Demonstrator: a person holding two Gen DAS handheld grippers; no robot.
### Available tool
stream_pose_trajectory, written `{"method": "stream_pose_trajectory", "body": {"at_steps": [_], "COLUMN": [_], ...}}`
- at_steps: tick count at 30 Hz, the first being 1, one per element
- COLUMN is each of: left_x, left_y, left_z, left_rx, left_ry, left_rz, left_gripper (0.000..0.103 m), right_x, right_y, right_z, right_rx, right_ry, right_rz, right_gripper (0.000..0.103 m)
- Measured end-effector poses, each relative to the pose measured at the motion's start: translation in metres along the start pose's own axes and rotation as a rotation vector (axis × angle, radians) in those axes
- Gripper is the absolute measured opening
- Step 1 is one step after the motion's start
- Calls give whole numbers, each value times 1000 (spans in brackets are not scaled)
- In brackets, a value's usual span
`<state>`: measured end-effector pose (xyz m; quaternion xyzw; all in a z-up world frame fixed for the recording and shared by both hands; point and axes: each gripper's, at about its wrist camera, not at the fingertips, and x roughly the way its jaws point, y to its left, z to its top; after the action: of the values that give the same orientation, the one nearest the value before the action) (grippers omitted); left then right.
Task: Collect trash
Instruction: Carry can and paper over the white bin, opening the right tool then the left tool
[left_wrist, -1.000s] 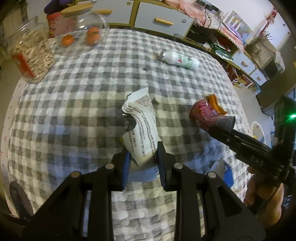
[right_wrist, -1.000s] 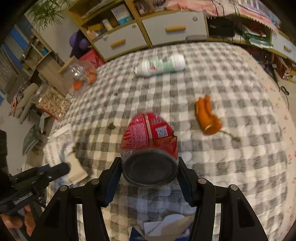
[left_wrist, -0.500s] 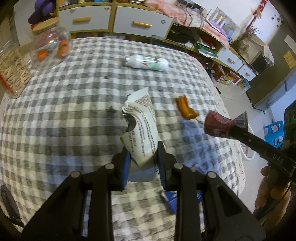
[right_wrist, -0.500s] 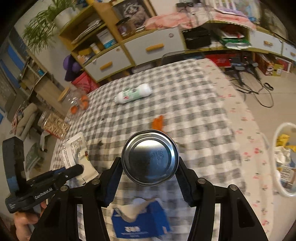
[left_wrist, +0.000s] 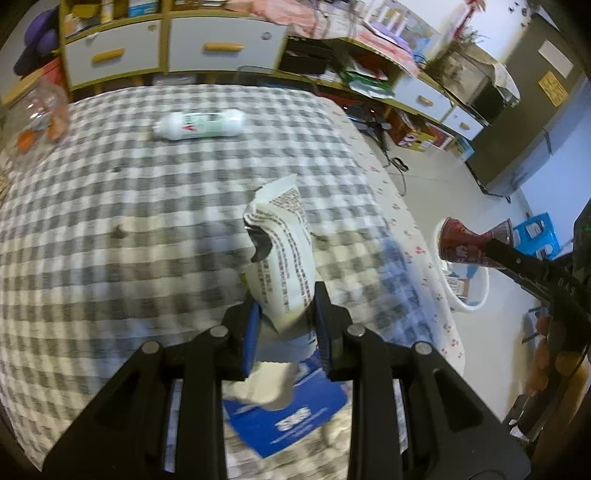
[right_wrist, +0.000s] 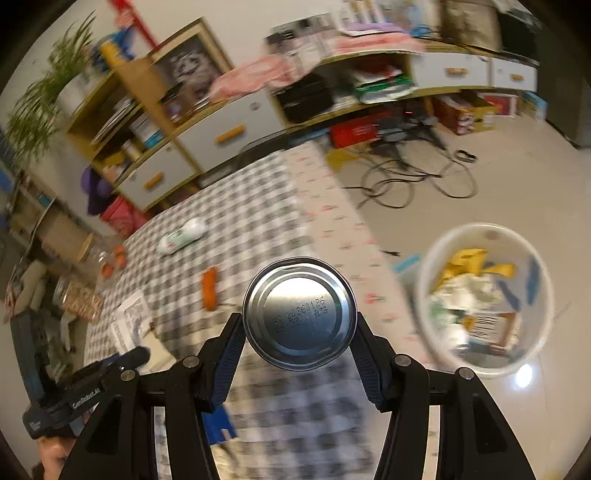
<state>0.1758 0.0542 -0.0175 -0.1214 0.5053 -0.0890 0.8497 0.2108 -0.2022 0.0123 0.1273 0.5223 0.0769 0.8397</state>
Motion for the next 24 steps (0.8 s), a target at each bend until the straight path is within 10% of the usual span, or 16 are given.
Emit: {"method": "stream_pose_trajectory", "body": {"at_steps": [24], "left_x": [37], "left_y": [-134], "left_z": [-11], "left_rx": [177], "left_ry": [3], "left_rz": [-131], "left_gripper": [30], "right_x": [-59], "right_y": [-163], "right_z": [-4], "right_rx": [309], "right_ry": [-52], "right_rz": [-145], "right_gripper": [71]}}
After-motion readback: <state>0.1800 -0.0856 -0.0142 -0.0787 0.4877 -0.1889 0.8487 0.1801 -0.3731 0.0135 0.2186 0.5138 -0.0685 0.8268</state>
